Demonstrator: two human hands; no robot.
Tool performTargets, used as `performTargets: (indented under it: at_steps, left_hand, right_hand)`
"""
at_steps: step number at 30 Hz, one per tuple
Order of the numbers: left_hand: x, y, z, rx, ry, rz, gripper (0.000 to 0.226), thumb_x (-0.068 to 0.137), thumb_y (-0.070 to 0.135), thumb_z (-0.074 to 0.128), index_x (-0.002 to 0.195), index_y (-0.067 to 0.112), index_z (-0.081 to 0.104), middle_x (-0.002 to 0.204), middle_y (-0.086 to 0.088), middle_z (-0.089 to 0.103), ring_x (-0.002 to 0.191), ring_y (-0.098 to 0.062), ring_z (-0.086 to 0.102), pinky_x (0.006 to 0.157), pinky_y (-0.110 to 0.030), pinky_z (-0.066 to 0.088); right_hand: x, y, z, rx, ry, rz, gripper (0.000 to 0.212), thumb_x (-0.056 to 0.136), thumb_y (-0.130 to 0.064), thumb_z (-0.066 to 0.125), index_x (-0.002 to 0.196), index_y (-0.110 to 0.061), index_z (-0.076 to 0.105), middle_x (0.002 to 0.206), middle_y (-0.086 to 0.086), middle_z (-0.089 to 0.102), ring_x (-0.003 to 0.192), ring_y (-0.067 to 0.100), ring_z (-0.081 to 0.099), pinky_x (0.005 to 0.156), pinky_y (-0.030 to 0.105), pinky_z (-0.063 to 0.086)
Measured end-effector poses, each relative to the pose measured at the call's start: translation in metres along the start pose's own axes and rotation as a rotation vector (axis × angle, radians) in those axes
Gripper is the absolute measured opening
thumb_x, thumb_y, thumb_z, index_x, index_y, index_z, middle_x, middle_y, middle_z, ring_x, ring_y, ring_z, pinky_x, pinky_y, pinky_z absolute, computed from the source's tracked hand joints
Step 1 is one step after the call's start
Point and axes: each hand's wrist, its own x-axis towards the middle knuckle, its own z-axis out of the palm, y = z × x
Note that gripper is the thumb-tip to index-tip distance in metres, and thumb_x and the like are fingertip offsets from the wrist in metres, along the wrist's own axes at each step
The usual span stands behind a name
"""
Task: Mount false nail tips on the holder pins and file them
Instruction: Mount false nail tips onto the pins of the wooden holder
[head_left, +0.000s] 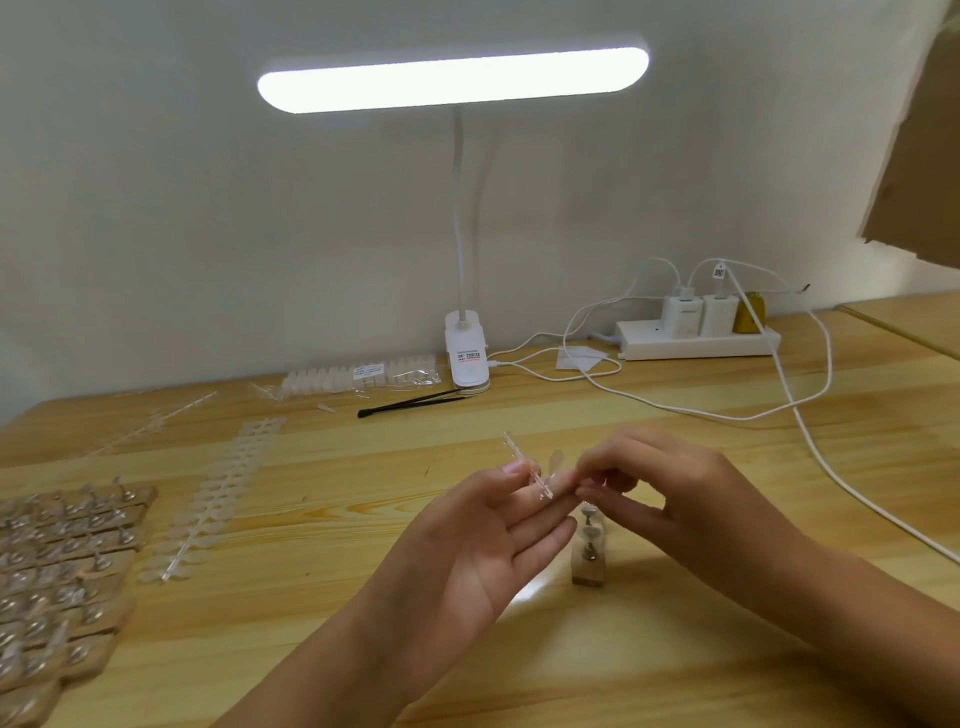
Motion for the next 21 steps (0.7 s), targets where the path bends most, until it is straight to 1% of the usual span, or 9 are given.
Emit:
performTargets:
  at_steps: [4,8,10,12,13,14,17,18,21]
  left_hand:
    - [0.001,0.001,0.000,-0.007,0.015,0.020,0.011,0.079,0.017,0.070,0.084,0.007,0.067,0.131,-0.030,0.057,0.127,-0.031,0.056,0.108,-0.040,0.042]
    - [0.002,0.001,-0.002,0.061,0.024,0.027,0.011,0.083,0.016,0.067,0.090,0.007,0.063,0.133,-0.021,0.060,0.128,-0.025,0.057,0.107,-0.037,0.042]
    - [0.005,0.000,-0.004,0.298,0.154,0.049,0.004,0.085,0.018,0.068,0.083,0.015,0.070,0.126,-0.005,0.068,0.120,-0.015,0.062,0.104,-0.029,0.047]
    - [0.006,-0.004,-0.007,0.704,0.313,0.050,0.010,0.092,0.019,0.067,0.081,0.019,0.066,0.113,0.010,0.073,0.105,-0.003,0.067,0.090,-0.014,0.050]
    - [0.005,-0.006,-0.007,0.845,0.338,0.035,0.012,0.095,0.019,0.062,0.083,0.019,0.062,0.106,0.014,0.074,0.098,0.002,0.068,0.082,-0.011,0.049]
    - [0.003,-0.009,-0.007,0.937,0.326,0.017,0.011,0.096,0.020,0.060,0.085,0.020,0.059,0.101,0.016,0.075,0.094,0.005,0.068,0.080,-0.014,0.049]
    - [-0.001,-0.019,-0.002,1.088,0.221,-0.015,0.010,0.095,0.030,0.060,0.085,0.028,0.058,0.100,0.021,0.074,0.098,0.005,0.067,0.095,-0.033,0.051]
    - [-0.002,-0.021,0.001,1.094,0.175,-0.021,0.009,0.092,0.033,0.061,0.084,0.030,0.058,0.101,0.021,0.074,0.099,0.004,0.067,0.097,-0.036,0.050]
    - [-0.004,-0.028,0.006,1.183,0.041,0.014,0.005,0.089,0.035,0.058,0.086,0.031,0.058,0.105,0.026,0.071,0.104,0.010,0.062,0.099,-0.031,0.049]
  right_hand:
    - [0.005,-0.001,-0.001,0.183,0.063,0.130,0.012,0.084,-0.009,0.074,0.095,-0.014,0.072,0.086,-0.007,0.069,0.080,0.011,0.065,0.071,0.024,0.053]
    - [0.006,0.005,-0.001,0.247,0.091,0.302,0.024,0.082,0.000,0.074,0.093,-0.021,0.072,0.087,-0.010,0.070,0.084,0.004,0.067,0.075,0.012,0.051]
    - [0.006,0.011,-0.002,0.276,0.090,0.395,0.026,0.082,-0.001,0.074,0.094,-0.024,0.073,0.088,-0.010,0.072,0.084,-0.001,0.067,0.076,0.008,0.049]
    - [0.004,0.018,-0.003,0.323,0.087,0.475,0.027,0.083,-0.004,0.074,0.091,-0.029,0.073,0.084,-0.013,0.074,0.082,-0.004,0.068,0.076,0.006,0.049]
    - [0.003,0.020,-0.003,0.344,0.082,0.506,0.027,0.083,-0.005,0.074,0.089,-0.031,0.073,0.083,-0.015,0.074,0.079,-0.005,0.068,0.074,0.006,0.049]
    - [0.003,0.022,-0.002,0.364,0.075,0.531,0.026,0.083,-0.007,0.075,0.087,-0.032,0.073,0.083,-0.018,0.074,0.076,-0.004,0.068,0.072,0.006,0.049]
    - [0.003,0.027,0.001,0.414,0.065,0.597,0.019,0.082,-0.011,0.077,0.086,-0.030,0.074,0.081,-0.012,0.074,0.075,0.003,0.070,0.072,0.014,0.052]
    - [0.003,0.028,0.001,0.430,0.068,0.615,0.017,0.081,-0.012,0.078,0.085,-0.029,0.074,0.081,-0.010,0.075,0.075,0.006,0.070,0.072,0.015,0.053]
    - [0.005,0.029,0.000,0.484,0.077,0.650,0.011,0.080,-0.017,0.079,0.085,-0.026,0.075,0.082,-0.008,0.075,0.076,0.007,0.071,0.071,0.015,0.054]
